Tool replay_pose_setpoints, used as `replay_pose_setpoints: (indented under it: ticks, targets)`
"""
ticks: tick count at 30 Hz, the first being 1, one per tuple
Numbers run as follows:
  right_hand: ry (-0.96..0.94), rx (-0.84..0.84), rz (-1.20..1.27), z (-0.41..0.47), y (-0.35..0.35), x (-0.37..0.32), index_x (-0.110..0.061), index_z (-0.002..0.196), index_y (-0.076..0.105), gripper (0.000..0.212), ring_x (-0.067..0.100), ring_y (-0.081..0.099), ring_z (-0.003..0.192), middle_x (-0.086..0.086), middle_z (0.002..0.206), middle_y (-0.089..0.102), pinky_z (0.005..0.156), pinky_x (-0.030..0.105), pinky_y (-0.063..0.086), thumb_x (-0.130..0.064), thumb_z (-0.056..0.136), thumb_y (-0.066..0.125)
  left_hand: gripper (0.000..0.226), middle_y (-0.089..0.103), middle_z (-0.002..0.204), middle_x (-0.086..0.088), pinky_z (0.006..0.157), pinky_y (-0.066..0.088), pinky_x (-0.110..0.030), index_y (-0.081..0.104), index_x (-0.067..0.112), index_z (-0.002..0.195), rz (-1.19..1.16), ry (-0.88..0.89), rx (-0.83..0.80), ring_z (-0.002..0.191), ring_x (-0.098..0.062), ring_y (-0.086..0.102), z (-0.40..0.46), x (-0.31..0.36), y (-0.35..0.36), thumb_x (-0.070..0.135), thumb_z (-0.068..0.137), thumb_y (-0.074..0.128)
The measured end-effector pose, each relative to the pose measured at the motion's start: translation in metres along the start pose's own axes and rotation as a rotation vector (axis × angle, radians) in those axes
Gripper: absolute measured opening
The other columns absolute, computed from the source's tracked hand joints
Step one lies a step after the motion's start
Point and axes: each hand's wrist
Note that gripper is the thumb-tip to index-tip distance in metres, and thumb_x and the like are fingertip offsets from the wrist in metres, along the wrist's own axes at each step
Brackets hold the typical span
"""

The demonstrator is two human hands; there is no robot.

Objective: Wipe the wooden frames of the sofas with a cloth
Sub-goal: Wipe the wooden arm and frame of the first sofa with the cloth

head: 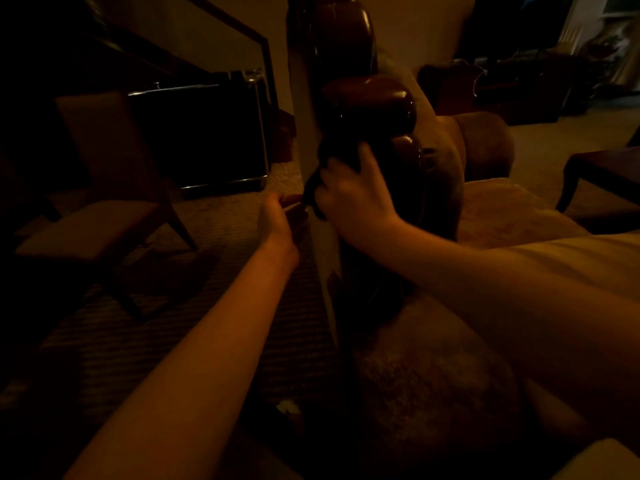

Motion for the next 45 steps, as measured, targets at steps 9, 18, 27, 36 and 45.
replay_pose_setpoints:
  ticks: [9, 18, 27, 36, 45]
  targets:
    - [-0.174, -0.267, -0.136, -0.027, 0.039, -0.042, -0.012, 0.139, 0.037, 0.050, 0.033, 0.015, 0.142, 0.012, 0.149, 0.030, 0.115, 0.052, 0.010, -0.026, 0.093, 0.050, 0.036, 0.059, 0.080, -0.003, 0.059, 0.040, -0.025, 0.060, 0.014, 0.081, -0.009, 0.012, 0.007, 0.071, -0.014, 0.054, -0.001, 0.003, 0.005, 0.033, 0.098, 0.034]
    - [-0.124, 0.396, 0.094, -0.061, 0.074, -0.020, -0.025, 0.097, 0.073, 0.025, 0.015, 0.052, 0.121, 0.001, 0.121, 0.065, 0.105, 0.047, 0.026, -0.025, 0.072, 0.067, 0.036, 0.061, 0.078, -0.001, 0.059, 0.042, -0.026, 0.058, 0.015, 0.080, -0.029, 0.024, -0.012, 0.069, -0.013, 0.056, -0.001, -0.008, 0.004, 0.032, 0.099, 0.033]
    - [0.757, 0.660, 0.729, -0.034, 0.058, 0.011, -0.015, 0.137, 0.046, 0.058, 0.028, 0.036, 0.134, 0.015, 0.144, 0.041, 0.103, 0.041, 0.039, -0.052, 0.092, 0.044, 0.026, 0.060, 0.092, -0.001, 0.070, 0.046, -0.028, 0.058, 0.019, 0.095, -0.080, 0.117, -0.079, 0.084, -0.016, 0.058, -0.008, -0.033, 0.045, 0.033, 0.097, 0.037]
    - [1.122, 0.090, 1.371, -0.122, 0.088, -0.059, -0.014, 0.150, 0.014, 0.077, 0.025, 0.024, 0.139, 0.012, 0.152, 0.022, 0.108, 0.026, 0.024, -0.045, 0.089, 0.050, 0.039, 0.044, 0.134, -0.013, 0.108, 0.032, -0.038, 0.043, 0.004, 0.132, 0.147, 0.407, 0.134, 0.124, -0.025, 0.043, -0.009, -0.074, 0.070, 0.021, 0.105, 0.021]
    - [1.039, 0.699, 1.375, -0.050, 0.059, 0.000, -0.004, 0.138, 0.037, 0.050, 0.012, 0.038, 0.130, 0.004, 0.136, 0.044, 0.103, 0.010, 0.033, -0.028, 0.096, 0.046, 0.047, 0.050, 0.124, -0.009, 0.107, 0.034, -0.037, 0.049, 0.013, 0.122, 0.123, 0.527, 0.164, 0.119, -0.024, 0.047, 0.000, -0.086, 0.069, 0.039, 0.093, 0.023]
Point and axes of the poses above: each hand's wrist, its own z-axis towards the middle knuckle, its own y-axis out of the palm, x = y × z
